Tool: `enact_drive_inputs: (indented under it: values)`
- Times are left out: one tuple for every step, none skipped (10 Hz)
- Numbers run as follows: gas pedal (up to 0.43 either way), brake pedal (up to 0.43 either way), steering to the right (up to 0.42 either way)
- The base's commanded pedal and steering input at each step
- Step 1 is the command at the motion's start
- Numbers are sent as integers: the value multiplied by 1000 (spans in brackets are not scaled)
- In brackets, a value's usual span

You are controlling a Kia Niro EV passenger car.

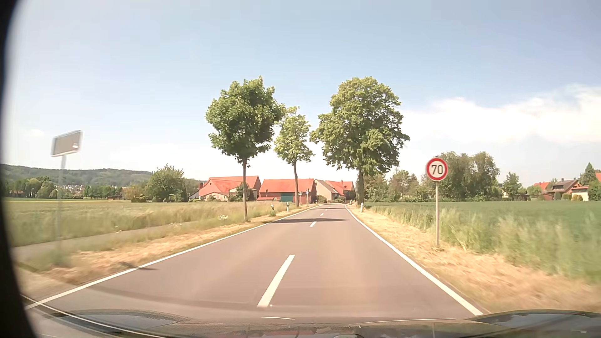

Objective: Follow the waypoints while adhering to traffic rules and regulations

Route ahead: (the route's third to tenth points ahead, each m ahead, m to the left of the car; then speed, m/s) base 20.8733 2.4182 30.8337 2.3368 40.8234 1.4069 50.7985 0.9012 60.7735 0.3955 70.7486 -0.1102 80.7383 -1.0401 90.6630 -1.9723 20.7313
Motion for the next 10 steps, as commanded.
enact_drive_inputs:
  values:
    - [0, 0, 16]
    - [0, 0, 16]
    - [0, 0, 16]
    - [0, 0, 16]
    - [0, 0, 14]
    - [0, 0, 11]
    - [0, 0, 9]
    - [0, 0, 8]
    - [0, 0, 6]
    - [0, 0, 4]
